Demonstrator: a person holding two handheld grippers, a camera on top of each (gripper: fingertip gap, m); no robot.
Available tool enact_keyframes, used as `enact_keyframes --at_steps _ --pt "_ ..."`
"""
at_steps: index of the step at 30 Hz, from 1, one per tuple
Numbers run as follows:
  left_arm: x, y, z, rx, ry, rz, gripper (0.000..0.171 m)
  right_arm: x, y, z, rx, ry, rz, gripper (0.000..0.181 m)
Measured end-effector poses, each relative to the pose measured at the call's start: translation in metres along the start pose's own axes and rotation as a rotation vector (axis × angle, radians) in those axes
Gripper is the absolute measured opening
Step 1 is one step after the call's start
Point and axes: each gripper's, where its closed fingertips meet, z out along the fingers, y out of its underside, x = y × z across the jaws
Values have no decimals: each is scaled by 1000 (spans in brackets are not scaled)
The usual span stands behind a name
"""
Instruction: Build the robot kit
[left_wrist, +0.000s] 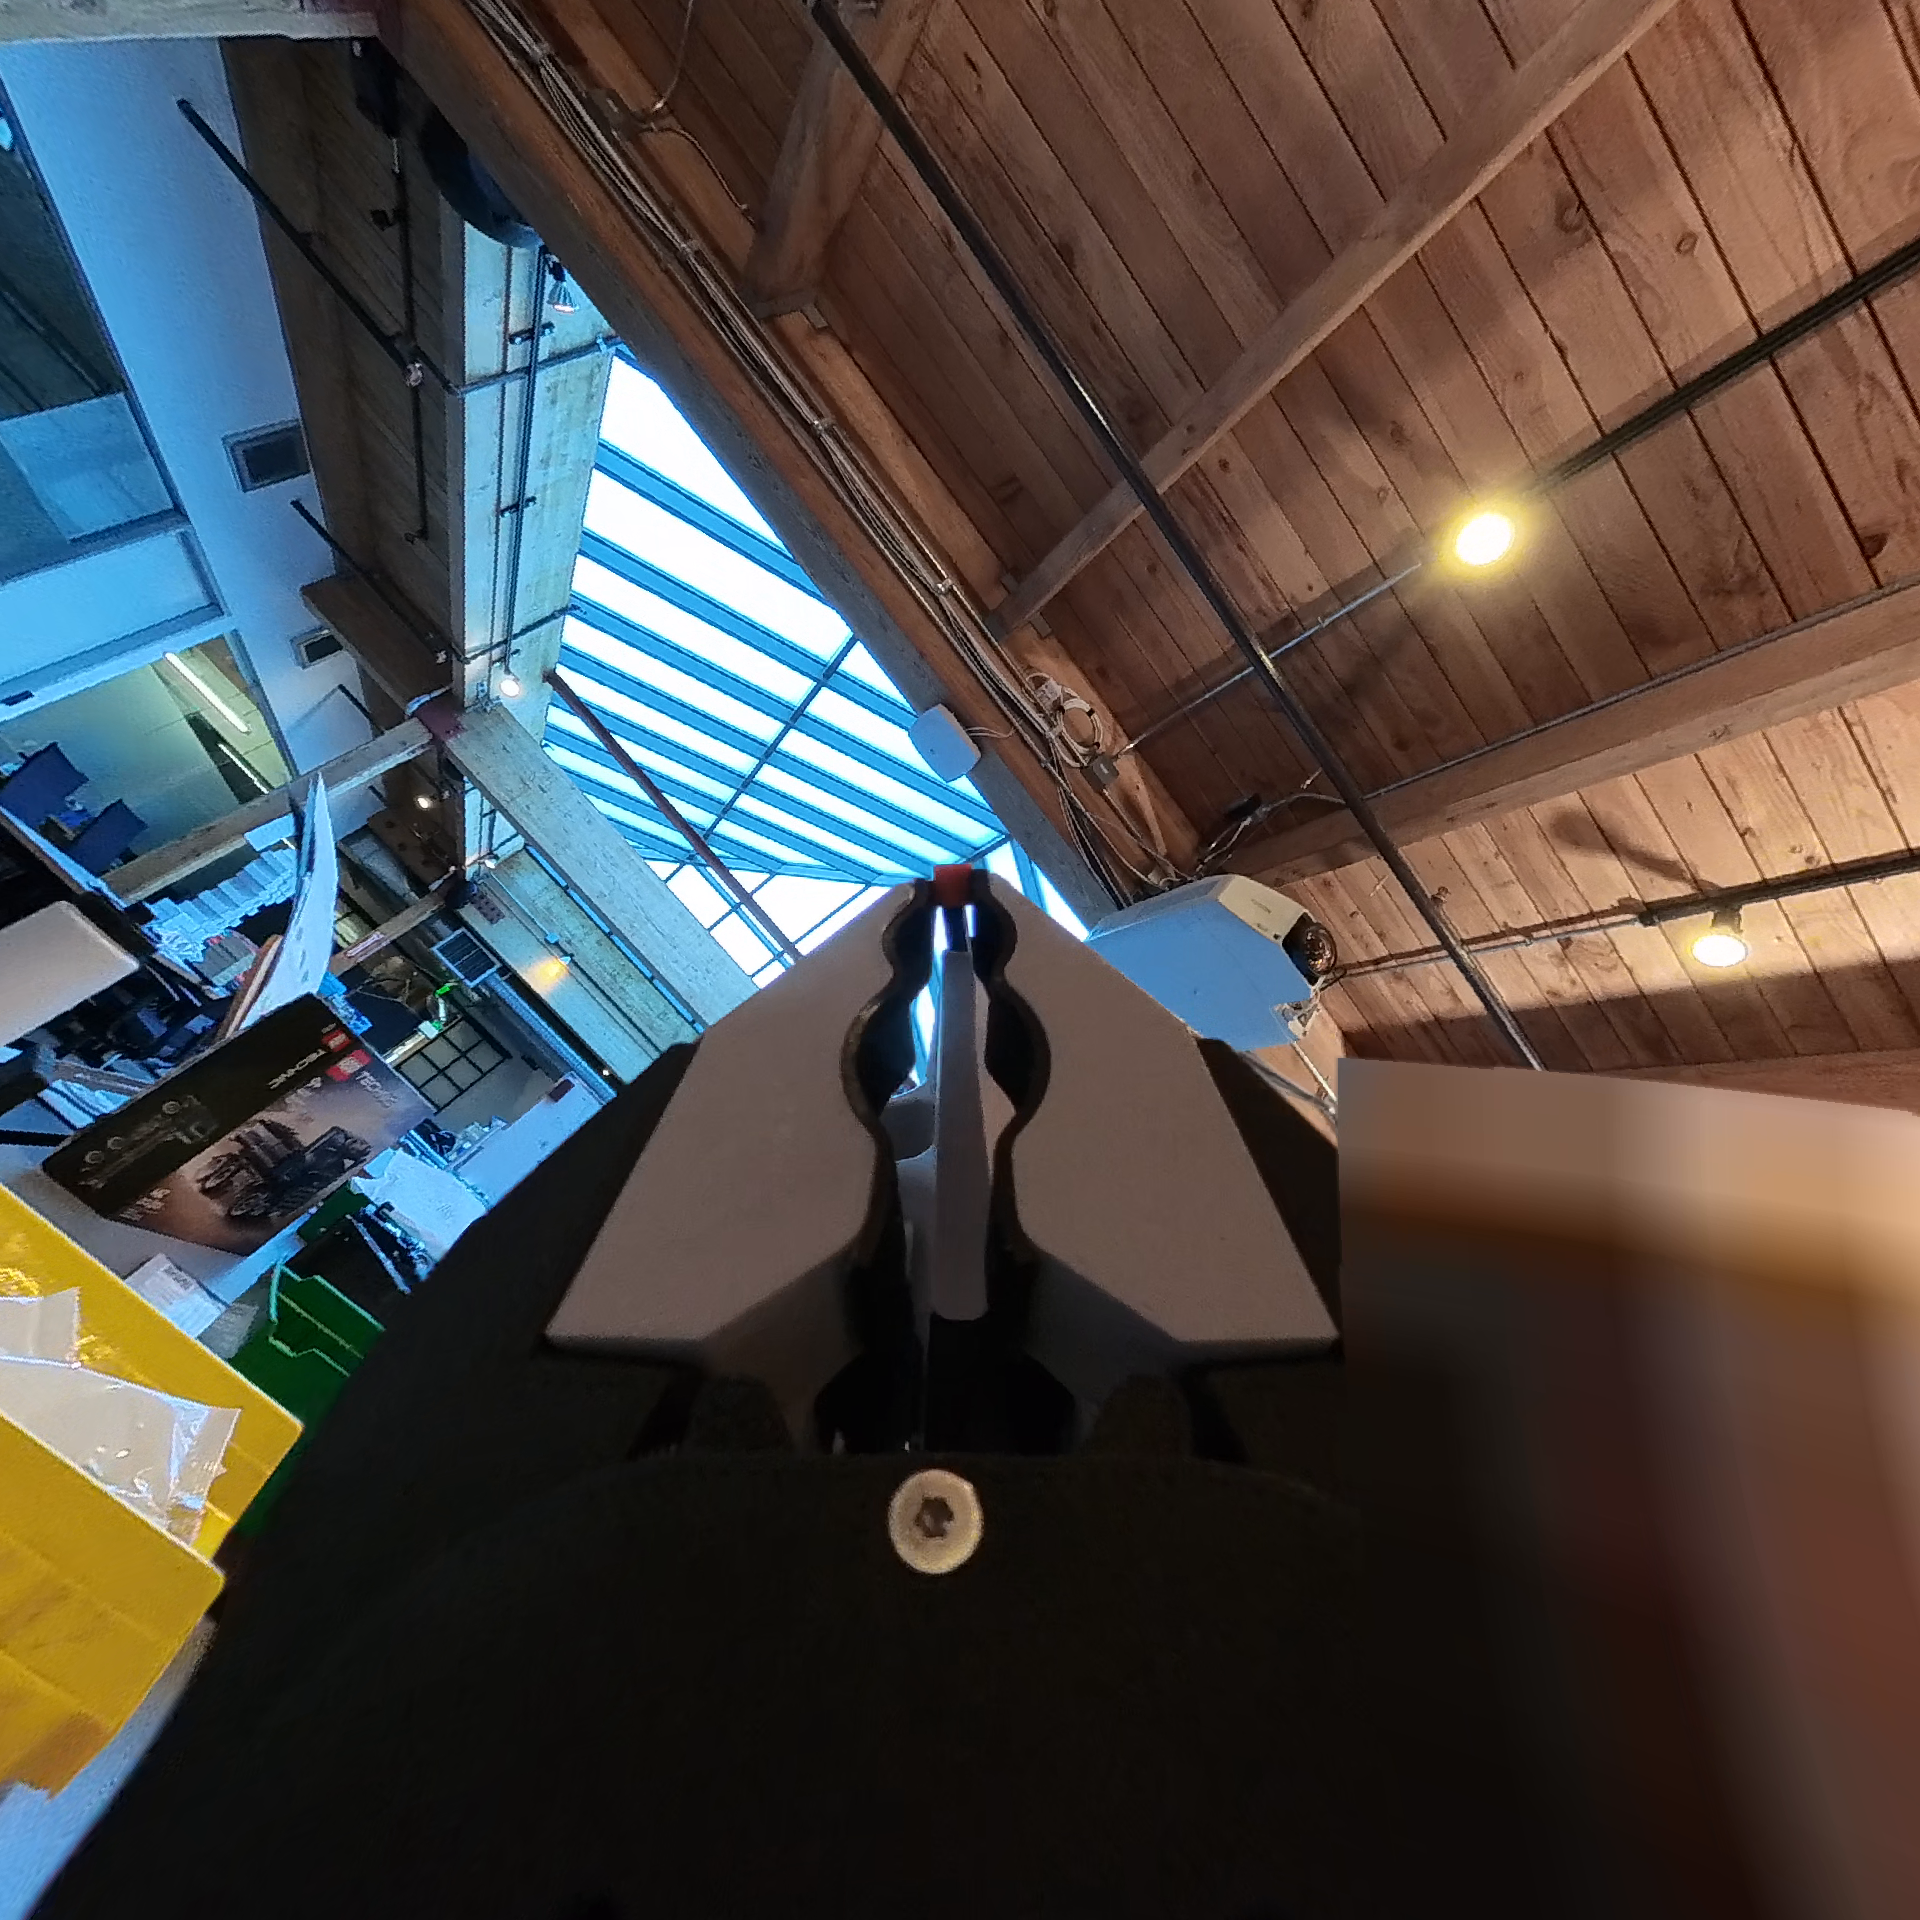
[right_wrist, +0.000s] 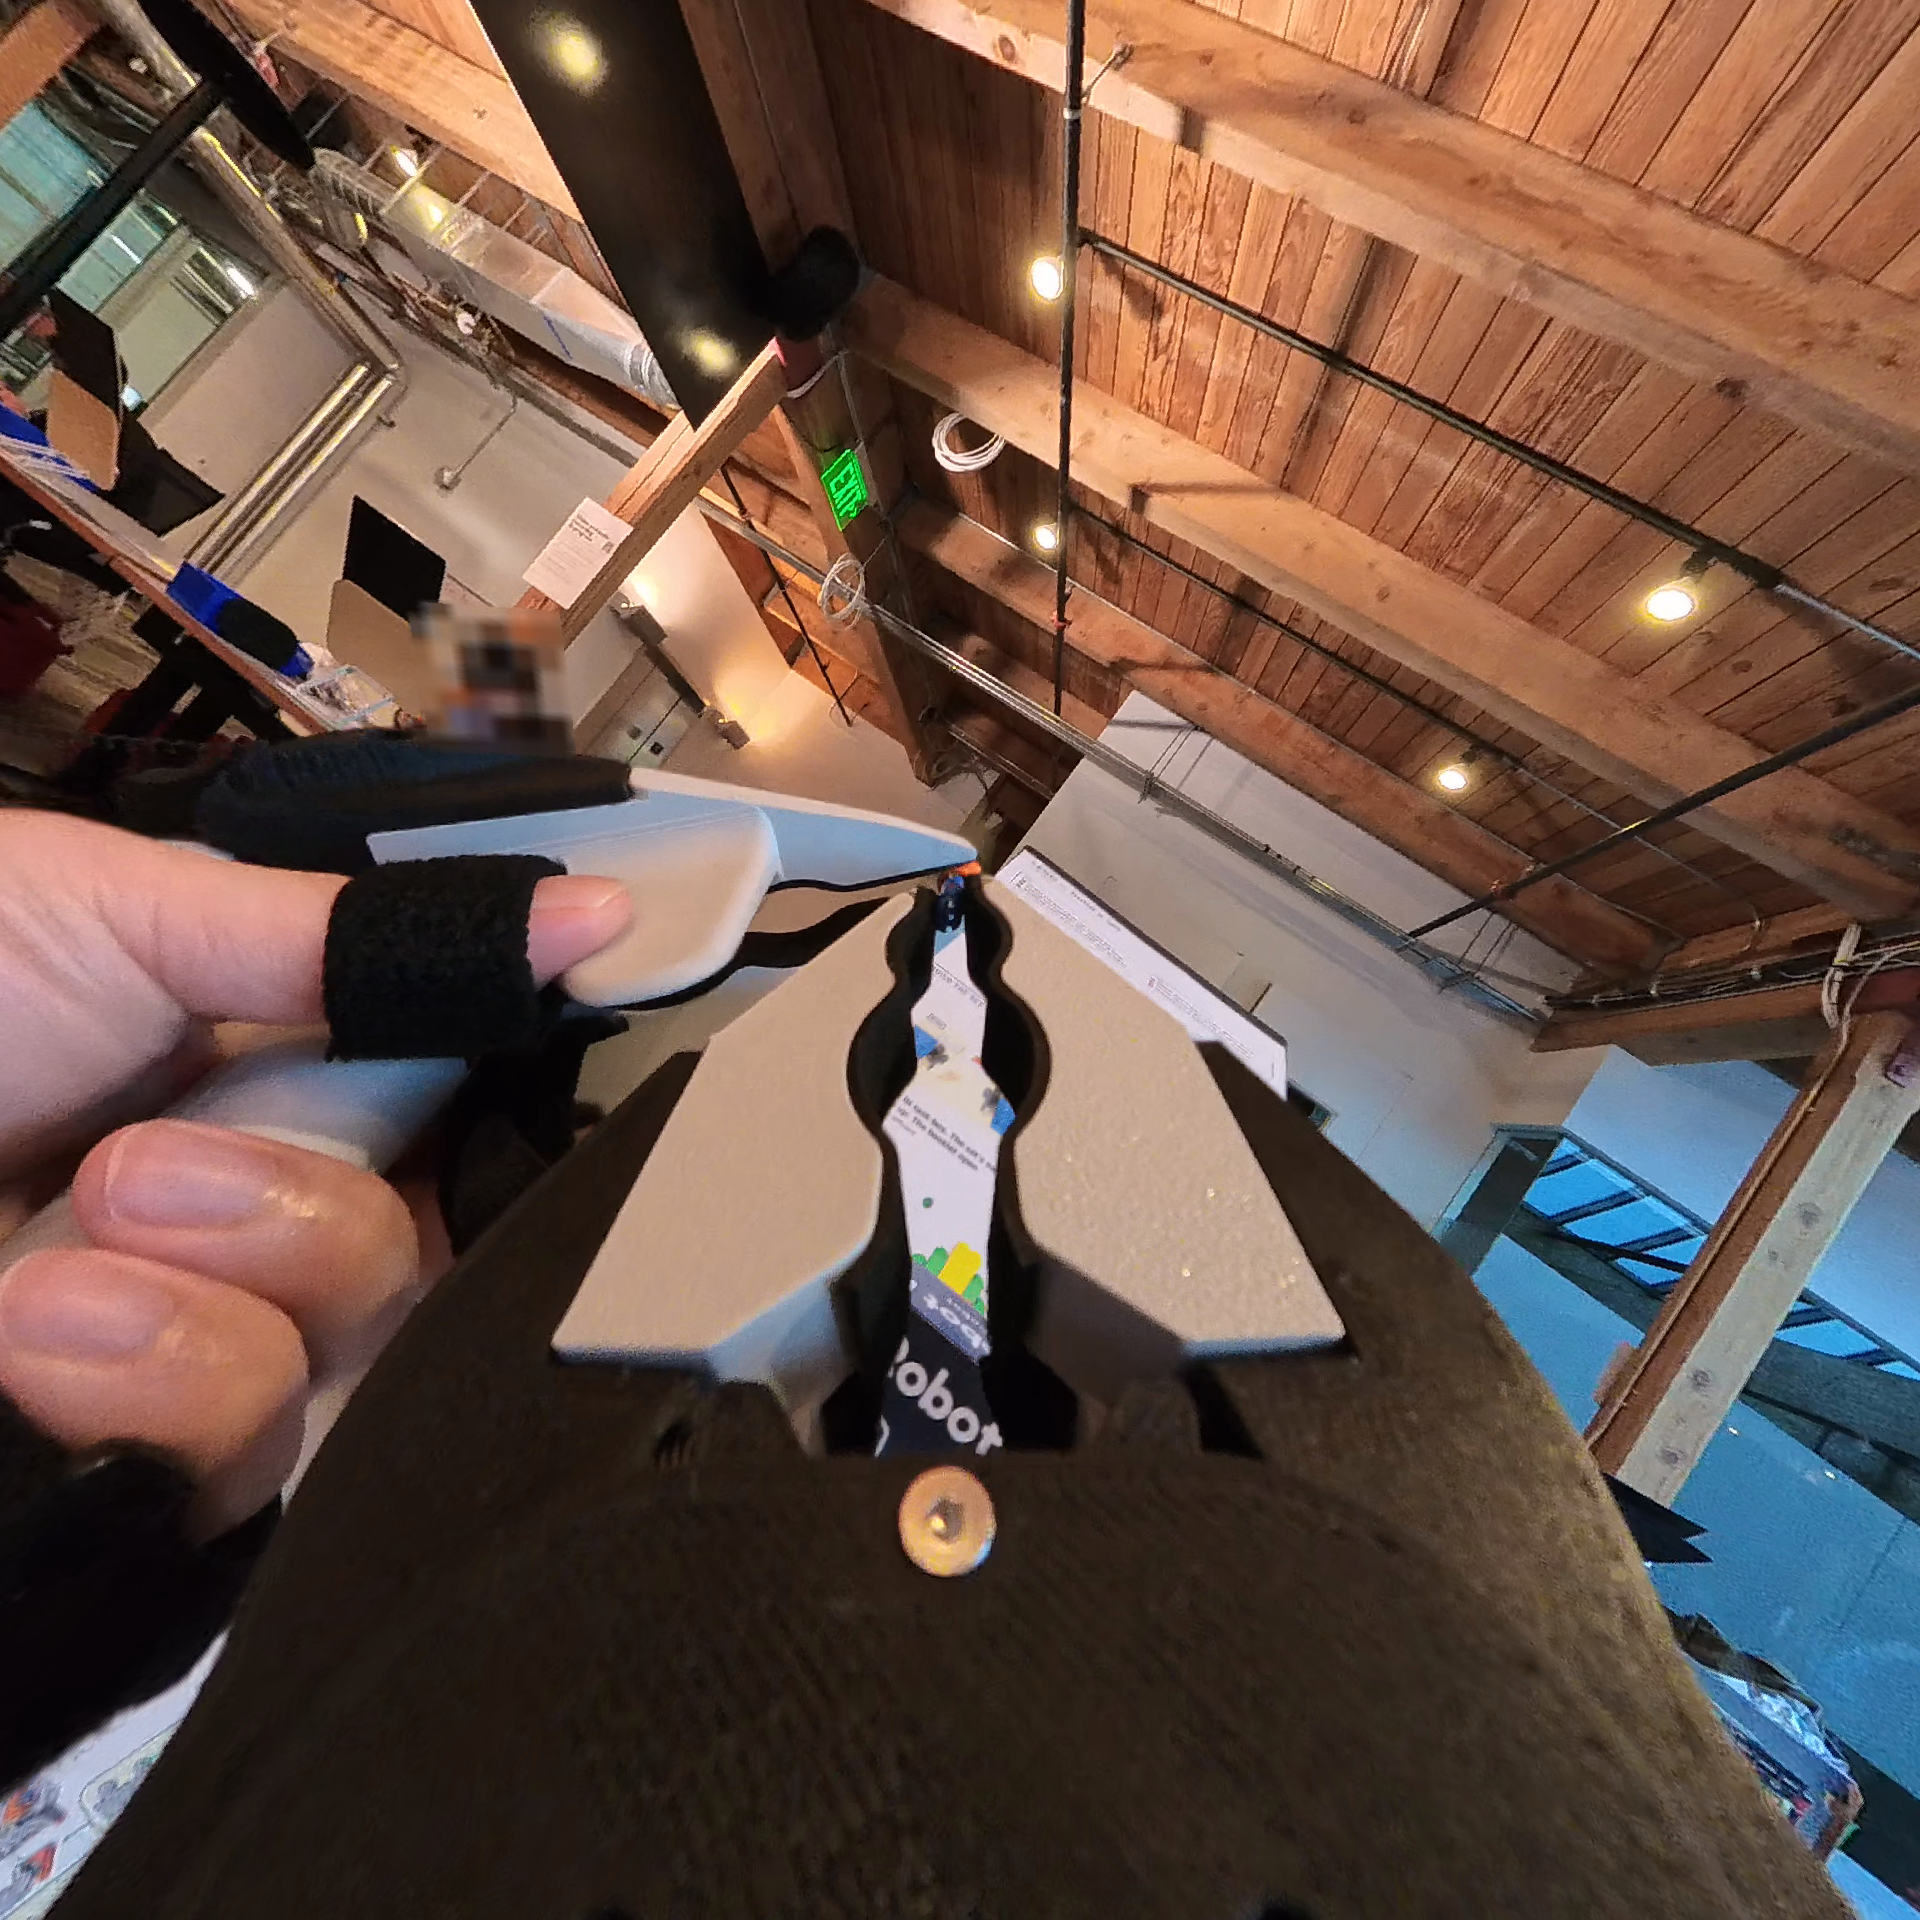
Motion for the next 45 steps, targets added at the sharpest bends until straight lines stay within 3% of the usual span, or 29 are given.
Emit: enact_keyframes --at_steps 8,20,24,30,39,45 --pt "-22 -9 -10 161 31 -208 5 -7 18 5 -120 -116 35 4" --pt "-44 2 -10 212 24 -351 5 -6 35 -2 -286 -264 -11 4" --pt "-44 7 -8 197 9 -313 5 -6 36 -7 -303 -275 -56 4" --pt "-44 21 -3 165 -14 -252 5 5 33 -17 -290 -274 83 4" --pt "-47 30 0 167 -25 -208 4 12 36 -27 -296 -280 129 4" --pt "-36 27 2 171 6 -137 4 14 26 -24 -199 -264 215 4"
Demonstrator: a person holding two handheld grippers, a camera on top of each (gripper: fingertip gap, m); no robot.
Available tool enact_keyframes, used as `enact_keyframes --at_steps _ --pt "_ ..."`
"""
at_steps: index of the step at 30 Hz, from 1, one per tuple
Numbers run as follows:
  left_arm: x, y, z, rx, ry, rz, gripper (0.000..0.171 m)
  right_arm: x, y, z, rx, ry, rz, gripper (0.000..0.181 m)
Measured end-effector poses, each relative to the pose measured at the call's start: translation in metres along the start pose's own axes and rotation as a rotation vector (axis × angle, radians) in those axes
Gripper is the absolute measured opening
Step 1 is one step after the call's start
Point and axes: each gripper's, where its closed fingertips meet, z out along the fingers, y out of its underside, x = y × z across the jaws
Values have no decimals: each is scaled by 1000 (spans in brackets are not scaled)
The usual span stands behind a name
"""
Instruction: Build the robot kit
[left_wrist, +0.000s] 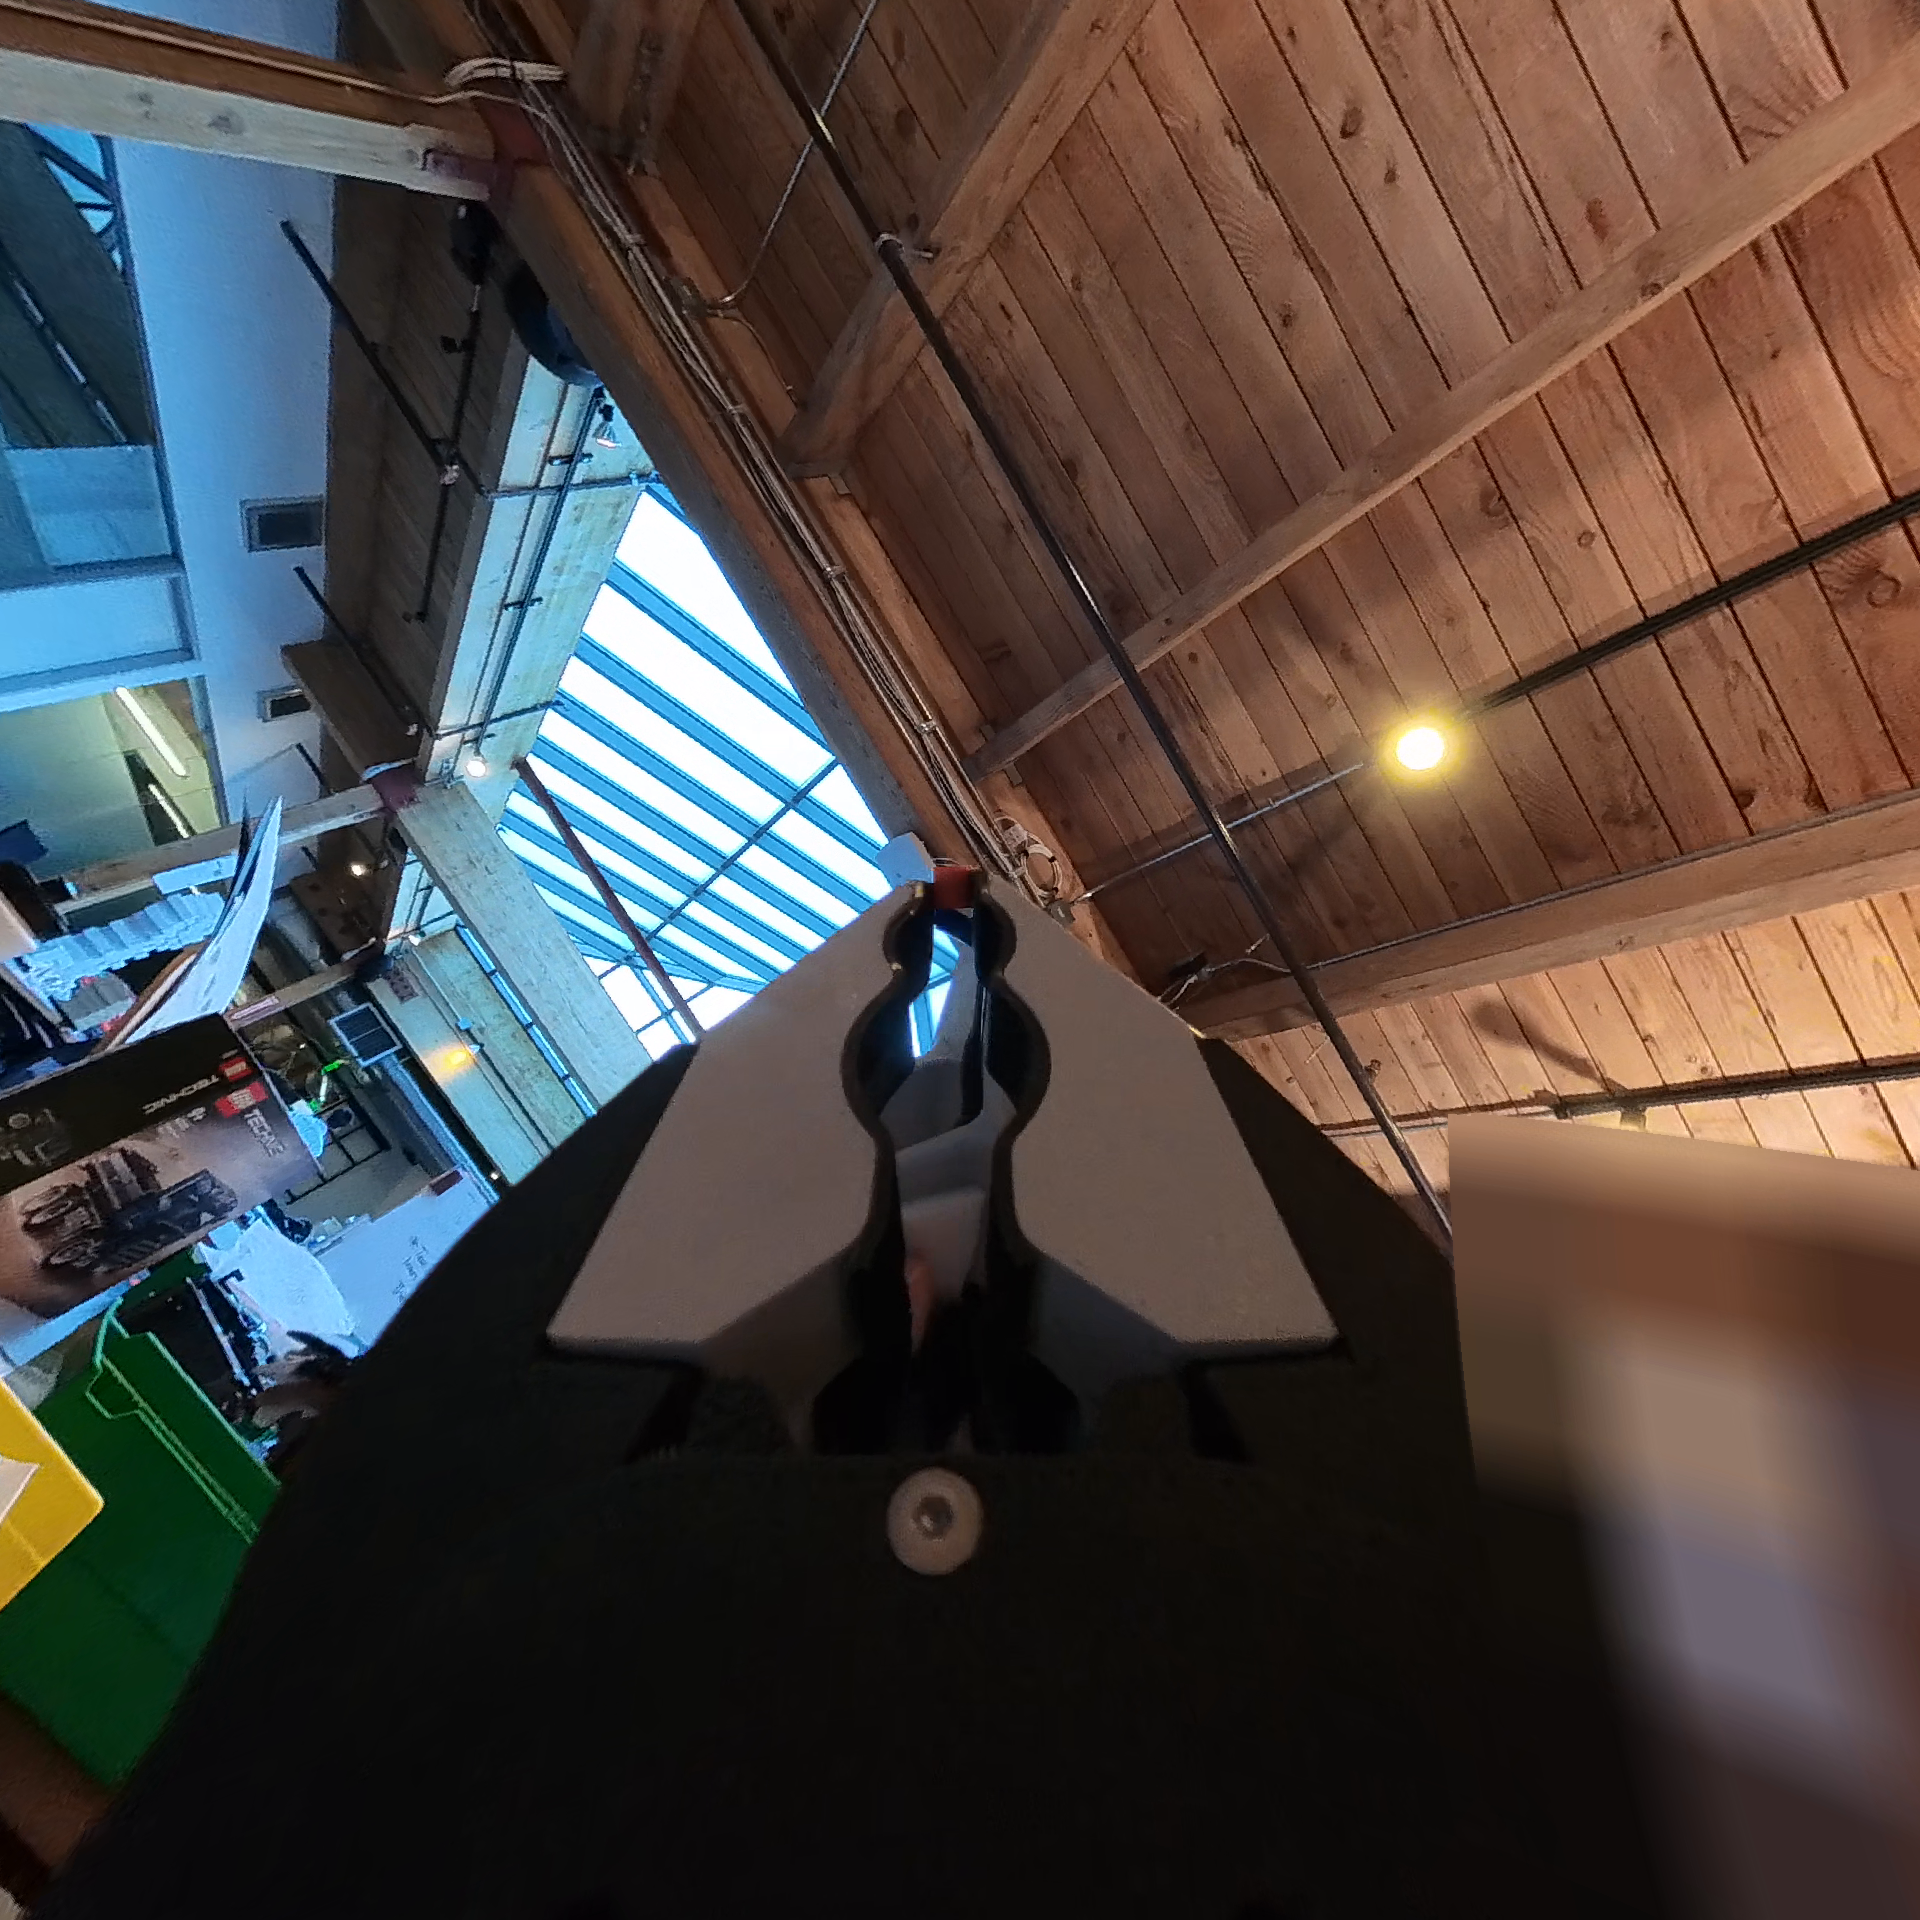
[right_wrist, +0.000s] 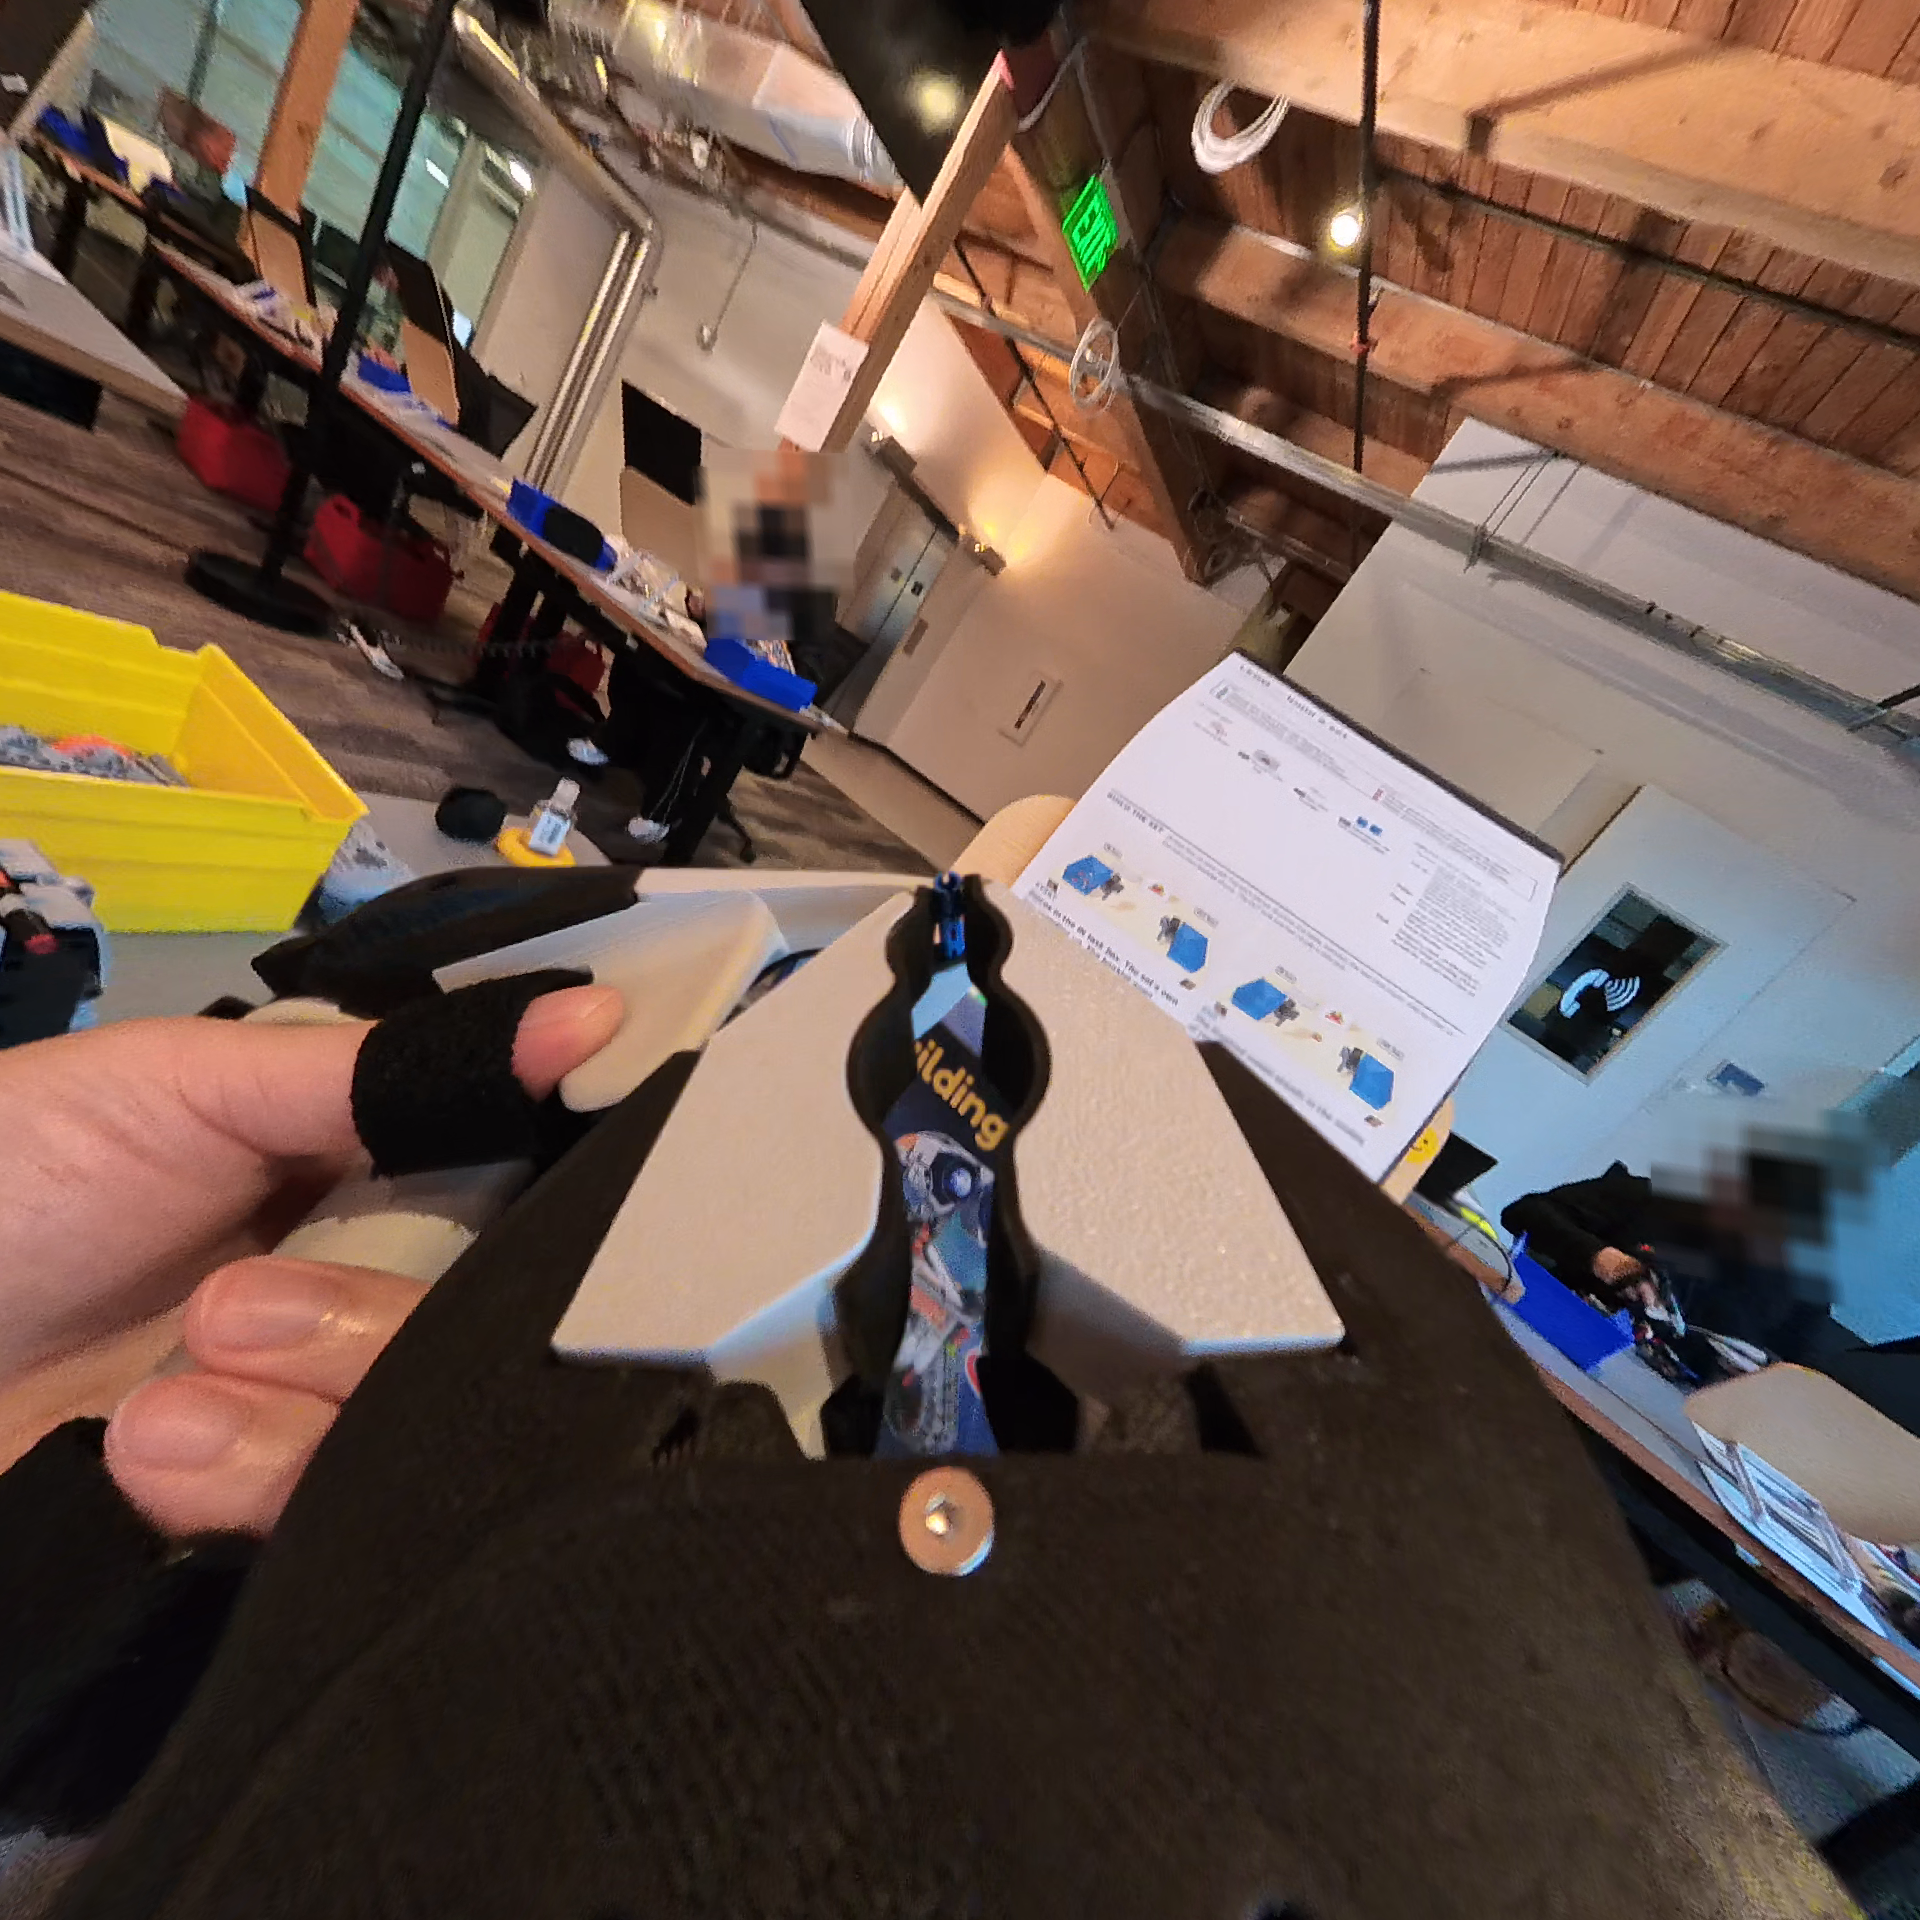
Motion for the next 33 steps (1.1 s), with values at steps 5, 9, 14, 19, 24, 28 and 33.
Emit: enact_keyframes --at_steps 5,9,14,19,24,28,33 --pt "7 -7 0 7 19 10 5 -3 -7 7 62 -16 16 4" --pt "14 -10 1 5 33 10 5 -4 -12 11 102 -65 39 4" --pt "19 -4 4 -10 38 23 5 -2 -19 6 162 -83 30 4" --pt "22 4 6 -22 64 19 5 0 -24 -1 186 -51 15 4" --pt "24 8 8 -38 76 -28 5 1 -27 -5 195 -20 -42 4" --pt "30 12 9 -61 95 -25 4 -5 -31 -9 228 -33 -125 4" --pt "31 13 10 -63 101 -59 5 -3 -31 -13 262 -13 -184 4"
